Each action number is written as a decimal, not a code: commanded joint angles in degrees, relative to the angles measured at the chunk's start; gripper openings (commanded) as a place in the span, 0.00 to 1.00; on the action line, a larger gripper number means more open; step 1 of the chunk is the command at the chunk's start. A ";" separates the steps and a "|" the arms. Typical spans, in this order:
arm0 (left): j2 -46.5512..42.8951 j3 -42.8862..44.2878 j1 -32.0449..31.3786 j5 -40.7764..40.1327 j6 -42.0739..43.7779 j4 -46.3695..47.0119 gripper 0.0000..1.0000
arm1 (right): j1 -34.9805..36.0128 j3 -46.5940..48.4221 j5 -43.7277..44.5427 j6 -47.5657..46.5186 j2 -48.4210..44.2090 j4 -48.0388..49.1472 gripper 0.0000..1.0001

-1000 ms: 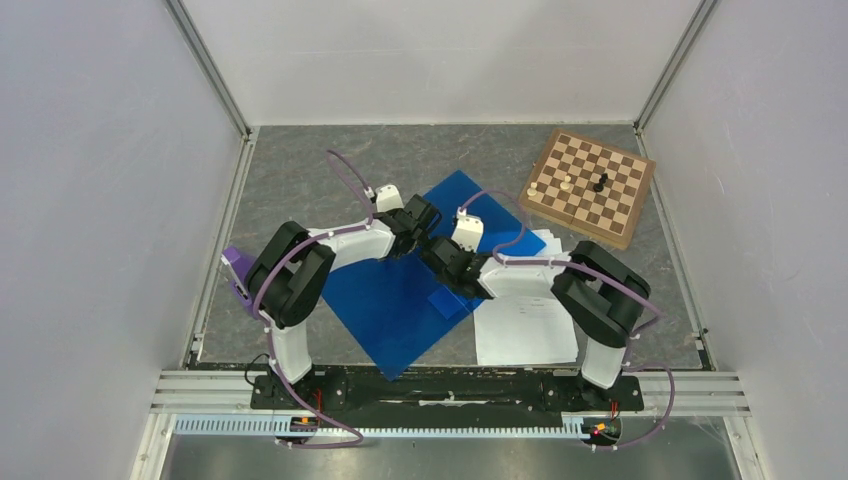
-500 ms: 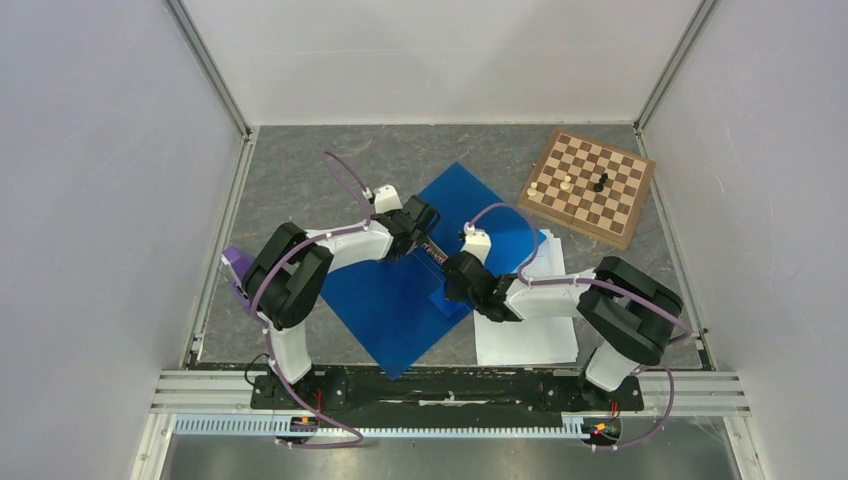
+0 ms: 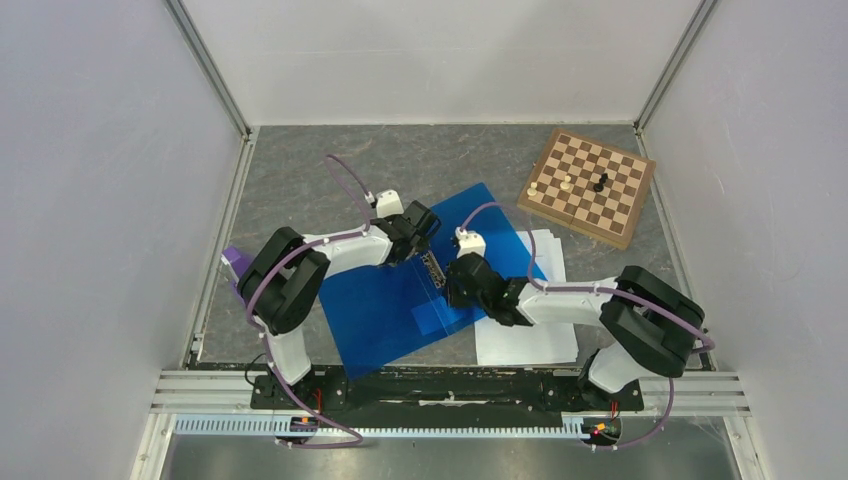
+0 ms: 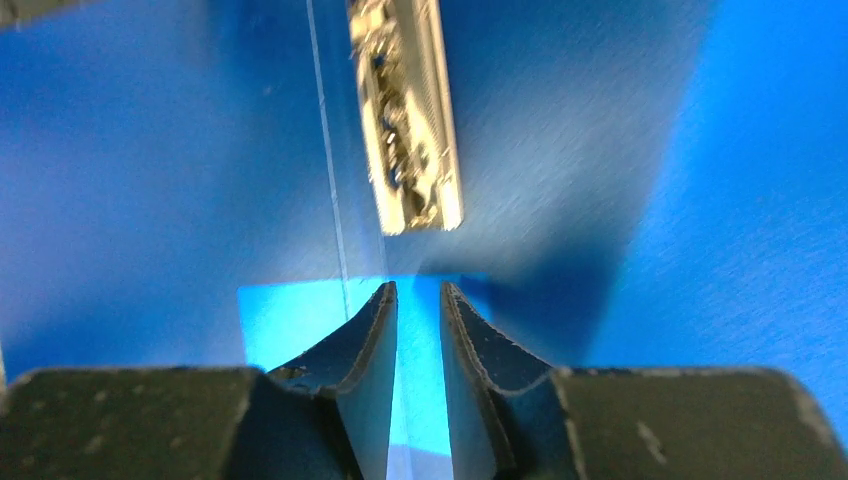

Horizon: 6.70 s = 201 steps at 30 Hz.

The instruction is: Put the files into the folder

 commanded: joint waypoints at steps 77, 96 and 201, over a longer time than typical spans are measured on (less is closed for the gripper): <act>5.61 -7.33 1.02 15.42 -3.26 -6.04 0.88 | 5.56 -1.88 -11.56 -6.61 8.58 1.47 0.24; 12.56 1.99 0.52 11.64 -2.30 -10.25 0.90 | -4.34 2.76 -0.10 -17.39 -0.57 -0.35 0.43; 20.08 -0.30 0.43 10.98 -6.48 -10.89 0.90 | -0.60 -0.88 16.38 7.02 10.81 -12.60 0.16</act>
